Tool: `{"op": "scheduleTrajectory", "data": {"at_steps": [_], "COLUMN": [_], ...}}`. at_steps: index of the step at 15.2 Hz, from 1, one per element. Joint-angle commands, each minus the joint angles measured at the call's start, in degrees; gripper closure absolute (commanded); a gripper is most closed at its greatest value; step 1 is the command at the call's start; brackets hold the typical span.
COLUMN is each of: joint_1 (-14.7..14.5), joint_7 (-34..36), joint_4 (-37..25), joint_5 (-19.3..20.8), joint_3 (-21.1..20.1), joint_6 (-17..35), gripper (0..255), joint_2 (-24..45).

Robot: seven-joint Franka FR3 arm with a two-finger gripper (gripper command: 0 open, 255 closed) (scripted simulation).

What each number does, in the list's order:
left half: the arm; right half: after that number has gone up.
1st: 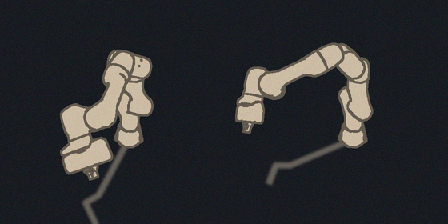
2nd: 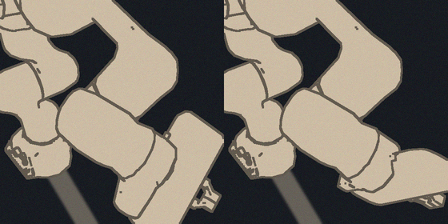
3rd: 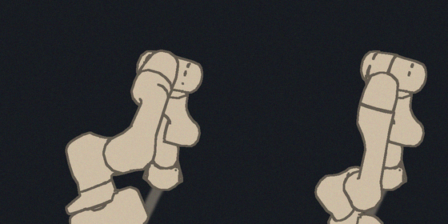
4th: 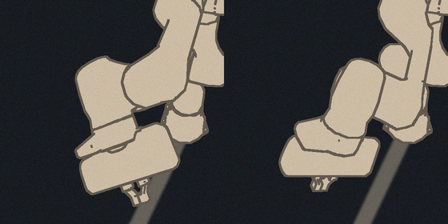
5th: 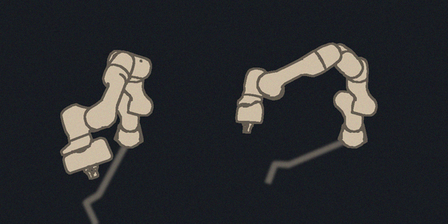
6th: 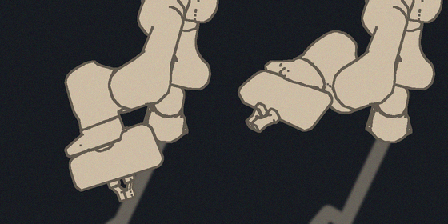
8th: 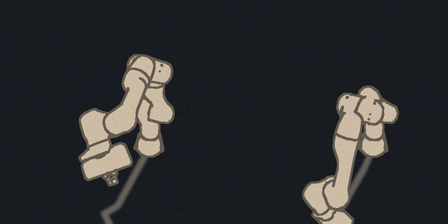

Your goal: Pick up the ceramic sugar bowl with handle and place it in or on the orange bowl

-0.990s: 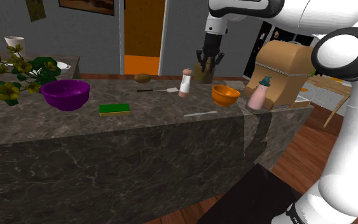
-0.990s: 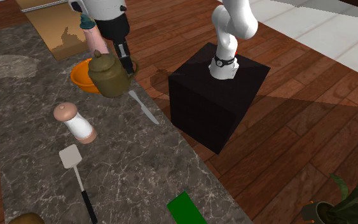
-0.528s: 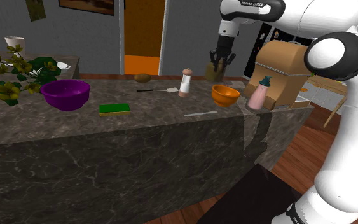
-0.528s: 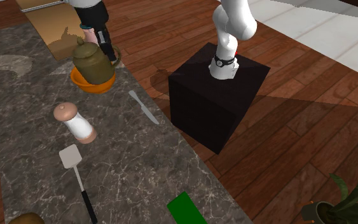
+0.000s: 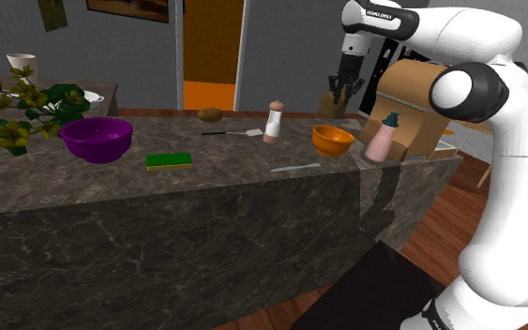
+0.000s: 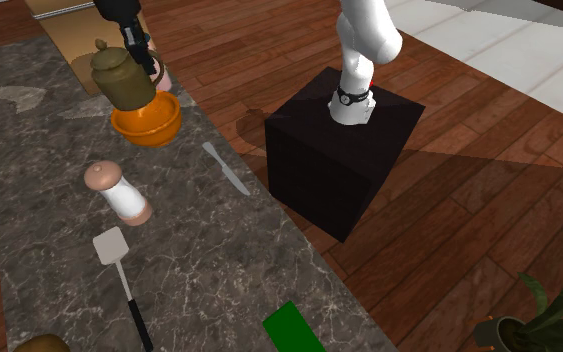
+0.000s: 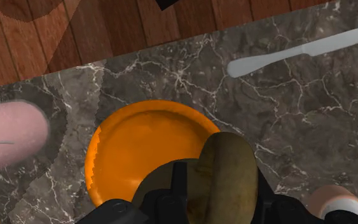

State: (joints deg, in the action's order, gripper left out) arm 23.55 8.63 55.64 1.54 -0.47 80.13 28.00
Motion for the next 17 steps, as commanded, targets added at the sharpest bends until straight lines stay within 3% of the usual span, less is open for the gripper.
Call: {"op": "scheduleTrajectory", "data": {"at_steps": [1, 2, 8, 17], "joint_1": [1.8, 2.7, 2.7, 2.7], "joint_7": [-2.4, -3.5, -3.3, -3.2], "joint_4": [-4.3, -7.6, 3.4, 14.2], "joint_5": [-0.1, -0.2, -0.2, -0.2], "joint_3": [0.6, 0.8, 0.8, 0.8], "joint_6": [-1.6, -2.8, 4.4, 12.8], "gripper": [255, 255, 255, 255], "joint_2": [2.6, 4.5, 0.8, -1.6]}}
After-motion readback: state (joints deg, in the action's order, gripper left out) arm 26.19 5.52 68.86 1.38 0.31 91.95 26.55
